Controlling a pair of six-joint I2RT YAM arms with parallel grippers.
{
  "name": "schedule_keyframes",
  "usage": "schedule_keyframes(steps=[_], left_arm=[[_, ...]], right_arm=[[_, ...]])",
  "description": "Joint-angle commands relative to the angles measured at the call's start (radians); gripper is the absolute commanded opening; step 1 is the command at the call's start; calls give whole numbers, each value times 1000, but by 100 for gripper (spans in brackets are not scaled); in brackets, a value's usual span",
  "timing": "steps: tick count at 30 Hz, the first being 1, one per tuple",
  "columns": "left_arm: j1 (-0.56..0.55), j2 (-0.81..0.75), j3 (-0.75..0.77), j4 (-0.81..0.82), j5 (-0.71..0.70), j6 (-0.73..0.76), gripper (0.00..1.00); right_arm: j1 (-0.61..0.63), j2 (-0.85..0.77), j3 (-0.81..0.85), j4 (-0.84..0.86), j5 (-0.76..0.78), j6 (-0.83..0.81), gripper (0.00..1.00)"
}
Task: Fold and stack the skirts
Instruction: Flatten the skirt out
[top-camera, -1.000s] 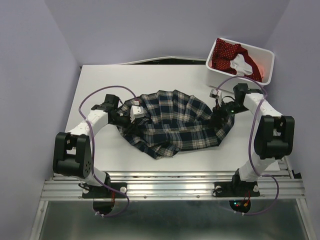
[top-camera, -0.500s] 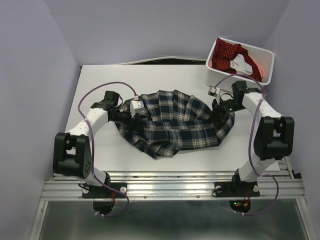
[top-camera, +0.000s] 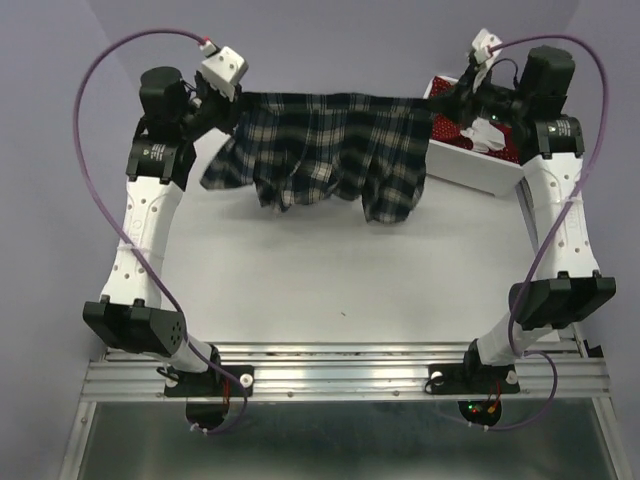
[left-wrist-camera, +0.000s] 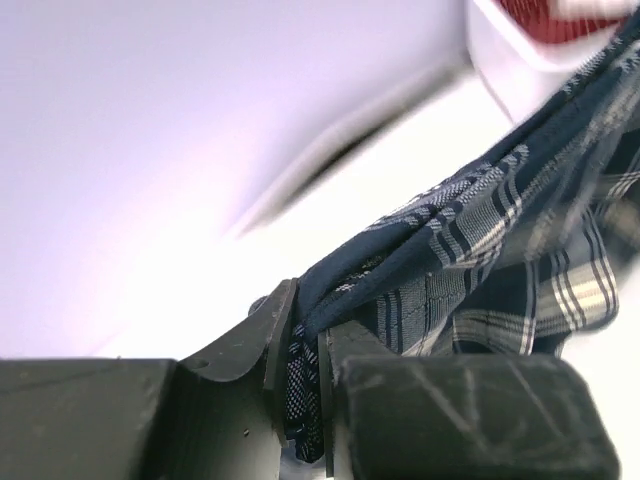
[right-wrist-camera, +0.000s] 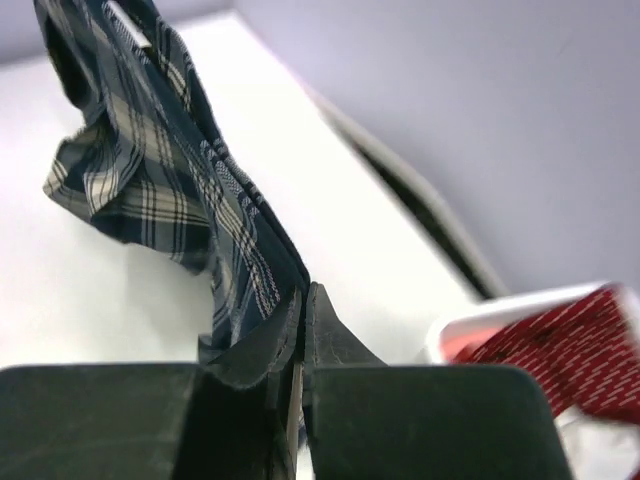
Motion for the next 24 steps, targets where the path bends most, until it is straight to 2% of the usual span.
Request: schedule_keyframes(steps=[1, 3, 6, 8, 10, 11, 12, 13, 15, 16, 18, 19, 21, 22, 24], left_arm=[[-38, -41, 171, 74, -157, -30, 0], [-110, -47, 192, 47, -143, -16, 0], [-254, -70, 162, -16, 156, -10, 0], [-361, -98, 113, -37, 193, -26, 0], [-382, -123, 84, -49, 220, -34, 0], [-368, -132, 61, -46, 106, -49, 0], [-339, -139, 48, -34, 105, -56, 0], [-284, -146, 36, -13, 14, -71, 0], [-114, -137, 28, 65, 7, -147, 0], [23, -123, 43, 73, -75, -214, 0], [101, -77, 89, 70, -274, -247, 0], [154, -72, 77, 95, -289, -267, 0], [163, -93, 31, 133, -246, -275, 0], [161, -106, 7, 148, -80, -278, 0], [124, -155, -61, 178, 94, -289, 0]], right_arm=[[-24, 20, 233, 179, 57, 242, 1], [21, 21, 243, 190, 36, 258, 1], [233, -33, 173, 220, 60, 292, 1], [283, -77, 138, 248, 62, 360, 1], [295, -90, 137, 253, 48, 388, 1], [295, -97, 147, 228, 68, 349, 1], [295, -102, 147, 228, 113, 318, 1], [295, -111, 133, 216, 172, 277, 1], [238, -137, 92, 225, 301, 178, 1], [214, -139, 61, 249, 331, 171, 1], [134, -116, 67, 268, 376, 178, 1], [114, -108, 76, 275, 367, 193, 1], [105, -96, 84, 283, 330, 220, 1], [105, -102, 76, 300, 291, 247, 1], [121, -108, 44, 344, 156, 322, 1]])
